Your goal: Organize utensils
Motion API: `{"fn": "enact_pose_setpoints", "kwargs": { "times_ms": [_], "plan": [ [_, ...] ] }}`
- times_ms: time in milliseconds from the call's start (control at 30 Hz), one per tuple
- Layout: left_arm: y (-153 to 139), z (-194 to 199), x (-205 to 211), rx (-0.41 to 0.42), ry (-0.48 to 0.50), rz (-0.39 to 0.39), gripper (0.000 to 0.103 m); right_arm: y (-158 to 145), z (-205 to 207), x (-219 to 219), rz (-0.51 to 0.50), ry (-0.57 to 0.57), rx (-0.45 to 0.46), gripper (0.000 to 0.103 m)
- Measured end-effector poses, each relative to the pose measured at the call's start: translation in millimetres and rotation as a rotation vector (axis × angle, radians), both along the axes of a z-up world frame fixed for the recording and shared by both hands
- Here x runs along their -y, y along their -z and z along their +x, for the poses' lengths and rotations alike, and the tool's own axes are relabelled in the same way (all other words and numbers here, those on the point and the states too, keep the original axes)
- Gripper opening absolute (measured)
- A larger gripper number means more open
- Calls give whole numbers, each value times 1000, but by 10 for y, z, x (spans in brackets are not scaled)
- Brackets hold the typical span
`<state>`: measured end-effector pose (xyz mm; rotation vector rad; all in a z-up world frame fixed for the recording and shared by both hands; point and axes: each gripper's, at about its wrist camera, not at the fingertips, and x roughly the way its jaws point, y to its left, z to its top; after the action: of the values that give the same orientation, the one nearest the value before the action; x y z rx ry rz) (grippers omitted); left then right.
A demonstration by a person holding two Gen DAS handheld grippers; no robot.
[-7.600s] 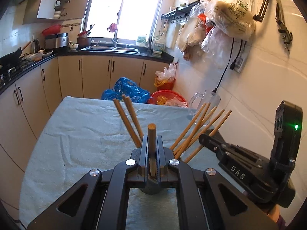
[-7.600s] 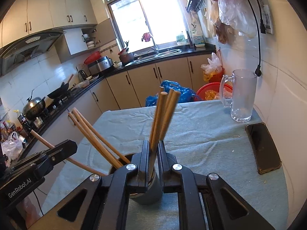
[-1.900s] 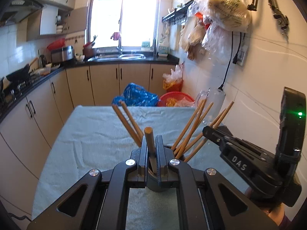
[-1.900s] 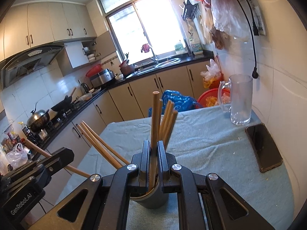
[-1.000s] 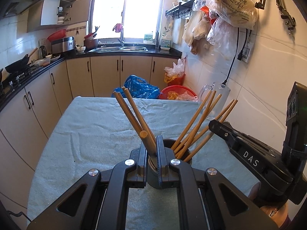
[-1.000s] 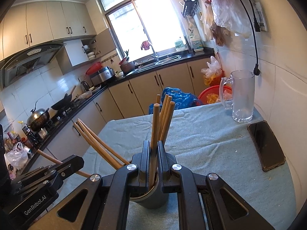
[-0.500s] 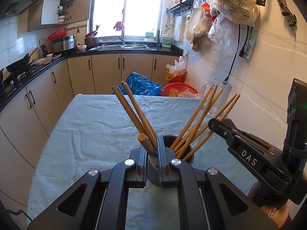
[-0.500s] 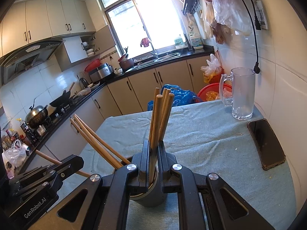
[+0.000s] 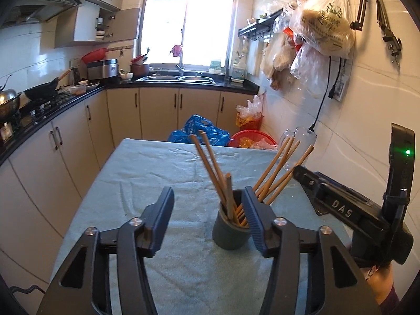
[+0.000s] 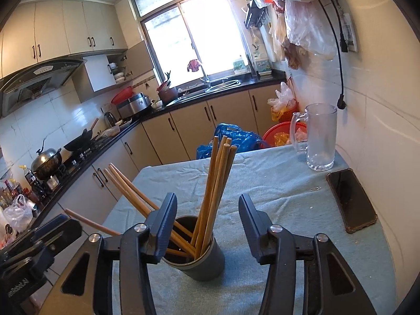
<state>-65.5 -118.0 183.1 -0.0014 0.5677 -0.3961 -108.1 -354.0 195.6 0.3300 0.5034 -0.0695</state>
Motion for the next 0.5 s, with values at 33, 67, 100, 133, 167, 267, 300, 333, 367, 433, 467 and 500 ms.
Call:
{"fn": "enact_pose_setpoints", "kwargs": {
  "times_ms": [33, 67, 100, 133, 167, 267, 300, 333, 367, 433, 467, 500],
  "plan": [
    [-19, -60, -61, 2, -14, -6, 63, -13, -37, 2, -1, 5, 1, 57],
    [-35, -114, -115, 7, -26, -13, 71, -32, -98, 8, 0, 12, 2, 58],
    [-57, -192, -183, 19, -40, -22, 78, -47, -141, 12, 1, 17, 3, 59],
    [-77, -266, -236, 34, -58, -24, 86, -64, -208, 20, 2, 23, 3, 60],
    [-95, -339, -280, 53, -82, -21, 90, -77, -282, 28, 3, 30, 1, 61],
    [-145, -626, -429, 150, -181, 8, 102, -99, -482, 38, 8, 47, -7, 63],
    [-157, -703, -465, 176, -206, 17, 103, -95, -562, 33, 11, 52, -10, 64],
    [-162, -793, -500, 201, -231, 29, 103, -87, -646, 26, 15, 56, -14, 66],
    [-158, -884, -534, 217, -251, 40, 103, -73, -725, 11, 19, 60, -19, 66],
    [-142, -1028, -598, 223, -266, 47, 103, -37, -881, -23, 28, 62, -31, 67],
    [-127, -1088, -616, 224, -271, 51, 103, -16, -953, -48, 32, 62, -36, 67],
    [-107, -1156, -633, 227, -276, 60, 103, 5, -1025, -73, 34, 63, -40, 67]
  ]
}}
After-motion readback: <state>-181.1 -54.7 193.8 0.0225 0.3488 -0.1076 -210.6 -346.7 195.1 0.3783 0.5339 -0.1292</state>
